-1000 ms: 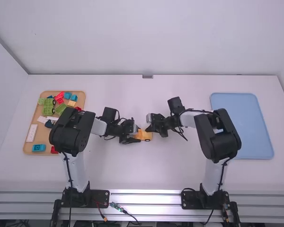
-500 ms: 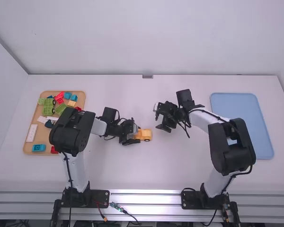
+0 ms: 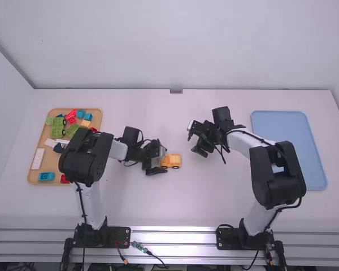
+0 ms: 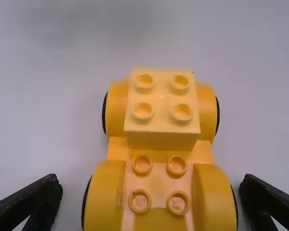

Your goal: Assemble lego blocks to make yellow taxi

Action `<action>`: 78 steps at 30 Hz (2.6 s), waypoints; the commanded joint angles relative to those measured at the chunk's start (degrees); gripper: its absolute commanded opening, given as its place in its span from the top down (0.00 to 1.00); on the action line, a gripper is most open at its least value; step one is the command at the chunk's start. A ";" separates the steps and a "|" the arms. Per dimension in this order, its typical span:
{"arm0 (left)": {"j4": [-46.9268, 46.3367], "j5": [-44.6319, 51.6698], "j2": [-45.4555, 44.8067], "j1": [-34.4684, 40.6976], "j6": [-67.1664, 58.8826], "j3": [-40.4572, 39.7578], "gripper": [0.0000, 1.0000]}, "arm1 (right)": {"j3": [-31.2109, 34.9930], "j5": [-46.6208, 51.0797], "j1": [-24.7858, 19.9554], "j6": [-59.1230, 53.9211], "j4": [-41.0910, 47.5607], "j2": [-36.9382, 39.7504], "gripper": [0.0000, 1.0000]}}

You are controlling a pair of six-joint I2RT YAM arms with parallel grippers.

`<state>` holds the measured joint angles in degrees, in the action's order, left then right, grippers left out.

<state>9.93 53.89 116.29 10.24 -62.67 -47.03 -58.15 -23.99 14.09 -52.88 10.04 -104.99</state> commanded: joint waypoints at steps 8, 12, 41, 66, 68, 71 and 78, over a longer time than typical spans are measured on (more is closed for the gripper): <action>-25.90 -11.37 -9.88 -1.18 -9.31 -7.85 0.01 | 0.42 3.98 0.09 0.37 -0.24 1.03 0.01; -38.49 -13.44 -13.37 -3.32 -11.21 -13.40 0.01 | 0.42 4.37 0.09 0.37 -0.43 1.03 0.01; -28.92 -58.97 -14.73 -23.39 59.95 -29.88 0.01 | 0.42 4.42 0.50 -0.02 -2.82 1.03 0.01; -46.62 -45.81 -3.43 -33.66 83.95 -53.20 0.01 | 0.33 7.98 1.31 0.37 -3.63 1.03 0.01; -47.36 -45.75 -1.27 -33.42 85.66 -54.95 0.01 | 0.33 9.64 1.60 0.37 -3.65 1.03 0.01; -48.35 -45.75 0.90 -33.62 86.95 -56.50 0.01 | 0.31 10.88 2.01 0.37 -3.65 1.03 0.01; -54.71 -41.90 12.24 -33.33 88.56 -66.47 0.01 | 0.31 13.99 3.28 -0.04 -3.89 1.03 0.01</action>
<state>-43.40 9.52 125.21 -23.66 24.75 -110.00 -58.11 -11.29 16.86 -52.90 6.20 -104.99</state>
